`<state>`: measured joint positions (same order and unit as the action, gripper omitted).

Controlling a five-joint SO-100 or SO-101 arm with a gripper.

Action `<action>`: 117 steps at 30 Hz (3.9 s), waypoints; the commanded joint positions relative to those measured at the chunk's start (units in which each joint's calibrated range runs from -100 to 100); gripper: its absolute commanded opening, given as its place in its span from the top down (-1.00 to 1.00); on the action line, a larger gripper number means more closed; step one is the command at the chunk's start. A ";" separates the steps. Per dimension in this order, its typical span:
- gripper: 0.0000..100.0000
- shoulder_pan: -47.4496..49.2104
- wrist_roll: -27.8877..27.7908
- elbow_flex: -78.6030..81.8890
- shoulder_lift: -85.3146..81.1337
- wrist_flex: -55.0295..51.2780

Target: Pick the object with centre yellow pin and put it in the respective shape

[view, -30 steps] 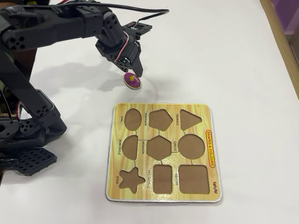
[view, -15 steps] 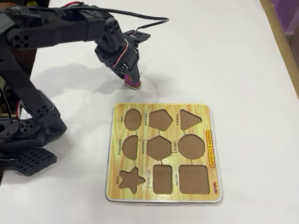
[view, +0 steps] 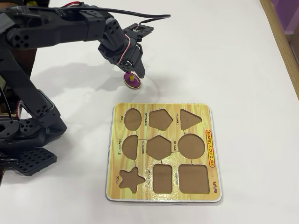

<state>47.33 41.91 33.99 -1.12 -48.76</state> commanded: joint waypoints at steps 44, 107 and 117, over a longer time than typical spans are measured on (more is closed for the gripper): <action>0.70 1.59 2.12 -0.90 1.79 0.10; 0.98 0.32 2.12 1.62 -3.15 0.62; 0.98 0.22 2.12 1.71 -6.00 0.27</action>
<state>48.36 43.79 35.97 -3.78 -48.67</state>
